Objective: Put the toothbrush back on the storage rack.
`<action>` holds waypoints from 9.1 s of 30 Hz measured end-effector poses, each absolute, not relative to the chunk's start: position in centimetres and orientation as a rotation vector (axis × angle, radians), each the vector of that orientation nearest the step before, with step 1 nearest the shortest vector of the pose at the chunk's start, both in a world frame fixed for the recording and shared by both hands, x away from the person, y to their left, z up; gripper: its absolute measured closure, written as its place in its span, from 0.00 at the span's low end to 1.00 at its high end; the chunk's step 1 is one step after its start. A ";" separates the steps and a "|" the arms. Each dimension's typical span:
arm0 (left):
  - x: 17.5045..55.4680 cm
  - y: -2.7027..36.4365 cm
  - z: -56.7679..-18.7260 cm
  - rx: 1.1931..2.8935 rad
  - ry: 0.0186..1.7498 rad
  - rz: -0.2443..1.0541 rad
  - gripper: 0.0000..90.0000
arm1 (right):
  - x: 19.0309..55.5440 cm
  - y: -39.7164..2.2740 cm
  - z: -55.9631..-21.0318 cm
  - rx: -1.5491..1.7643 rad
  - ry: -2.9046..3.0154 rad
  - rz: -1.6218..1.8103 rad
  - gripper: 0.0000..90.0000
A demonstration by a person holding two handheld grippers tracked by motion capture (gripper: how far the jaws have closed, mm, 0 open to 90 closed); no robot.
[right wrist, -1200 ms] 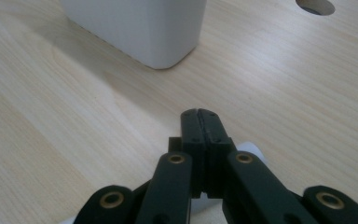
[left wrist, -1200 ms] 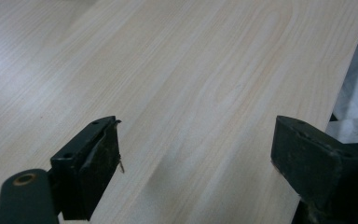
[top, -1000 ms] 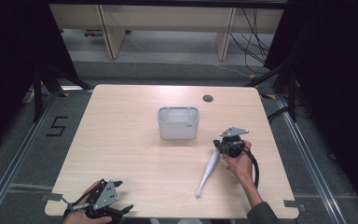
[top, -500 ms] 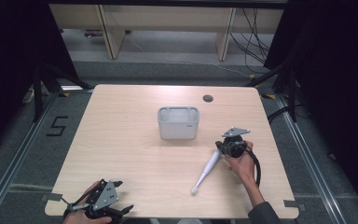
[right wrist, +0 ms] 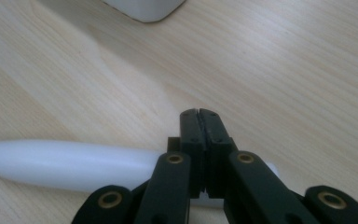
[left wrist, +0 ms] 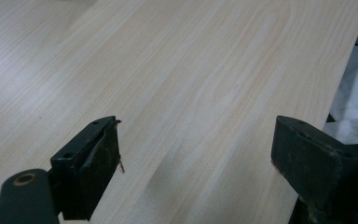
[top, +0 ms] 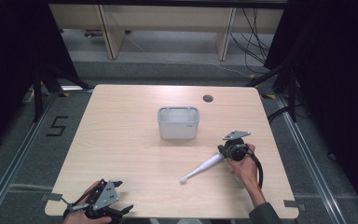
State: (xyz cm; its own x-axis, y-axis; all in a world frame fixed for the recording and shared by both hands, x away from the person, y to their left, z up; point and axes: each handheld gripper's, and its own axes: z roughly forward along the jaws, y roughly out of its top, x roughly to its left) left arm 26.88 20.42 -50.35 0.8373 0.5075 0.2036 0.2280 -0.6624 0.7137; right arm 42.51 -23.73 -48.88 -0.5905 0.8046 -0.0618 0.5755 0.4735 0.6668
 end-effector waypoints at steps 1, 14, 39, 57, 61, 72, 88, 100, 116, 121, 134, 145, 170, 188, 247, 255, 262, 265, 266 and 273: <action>26.7 20.3 -50.4 2.281 0.553 0.493 0.16 | 42.4 -23.9 -48.9 1.169 2.358 0.857 0.99; 26.7 20.3 -50.4 2.280 0.551 0.495 0.16 | 41.2 -24.0 -48.7 1.172 2.386 0.816 0.99; 26.7 20.3 -50.4 2.283 0.553 0.496 0.16 | 36.9 -24.6 -48.6 1.209 2.446 0.796 0.98; 26.8 20.4 -50.3 2.296 0.544 0.512 0.16 | 33.8 -24.7 -48.5 1.181 2.485 0.777 0.98; 26.7 20.3 -50.5 2.271 0.549 0.498 0.16 | 33.4 -24.6 -48.5 1.146 2.485 0.777 0.98; 26.7 20.3 -50.4 2.282 0.554 0.501 0.16 | 32.8 -24.5 -48.3 1.105 2.493 0.764 0.97; 26.8 20.4 -50.3 2.297 0.548 0.512 0.16 | 31.5 -23.3 -48.5 1.096 2.526 0.773 0.95; 26.8 20.4 -50.5 2.286 0.570 0.504 0.16 | 32.7 -23.8 -46.1 1.167 2.479 0.783 0.53; 26.9 20.5 -50.5 2.273 0.559 0.505 0.16 | 35.1 -20.1 -45.8 1.115 2.689 0.653 0.44; 26.9 20.4 -50.6 2.292 0.561 0.514 0.16 | 36.0 -19.4 -46.4 1.129 2.713 0.585 0.47; 27.0 20.5 -50.4 2.300 0.544 0.519 0.16 | 37.3 -18.6 -47.3 1.062 2.799 0.497 0.52; 26.9 20.5 -50.5 2.307 0.552 0.522 0.16 | 37.5 -18.2 -47.7 1.068 2.841 0.406 0.62; 26.9 20.4 -50.6 2.289 0.563 0.507 0.16 | 38.5 -17.1 -47.6 0.915 2.923 0.177 0.73; 26.8 20.4 -50.5 2.291 0.568 0.494 0.16 | 38.5 -16.2 -47.5 0.892 2.929 0.101 0.74; 26.9 20.6 -50.3 2.292 0.556 0.504 0.16 | 41.6 -21.9 -37.8 0.995 2.116 1.357 0.74; 26.9 20.6 -50.3 2.296 0.549 0.510 0.16 | 42.9 -20.8 -37.2 0.978 2.081 1.400 0.74; 26.9 20.5 -50.3 2.293 0.550 0.527 0.16 | 43.7 -20.0 -36.5 0.980 2.050 1.421 0.74; 26.9 20.4 -50.4 2.274 0.565 0.496 0.16 | 44.2 -19.4 -36.2 0.987 2.054 1.438 0.74; 26.9 20.4 -50.4 2.274 0.565 0.496 0.16 | 44.2 -19.4 -36.2 0.987 2.054 1.438 0.74; 26.9 20.4 -50.4 2.269 0.565 0.517 0.16 | 45.1 -18.5 -35.6 0.996 2.036 1.427 0.74</action>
State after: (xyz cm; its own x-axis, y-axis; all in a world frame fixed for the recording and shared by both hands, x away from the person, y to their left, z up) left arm 26.89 20.42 -50.44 0.8228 0.5340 0.1944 0.2407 -0.6374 0.7320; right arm 45.13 -18.47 -35.55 -0.6323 0.7739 0.0354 0.2974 0.2003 0.9335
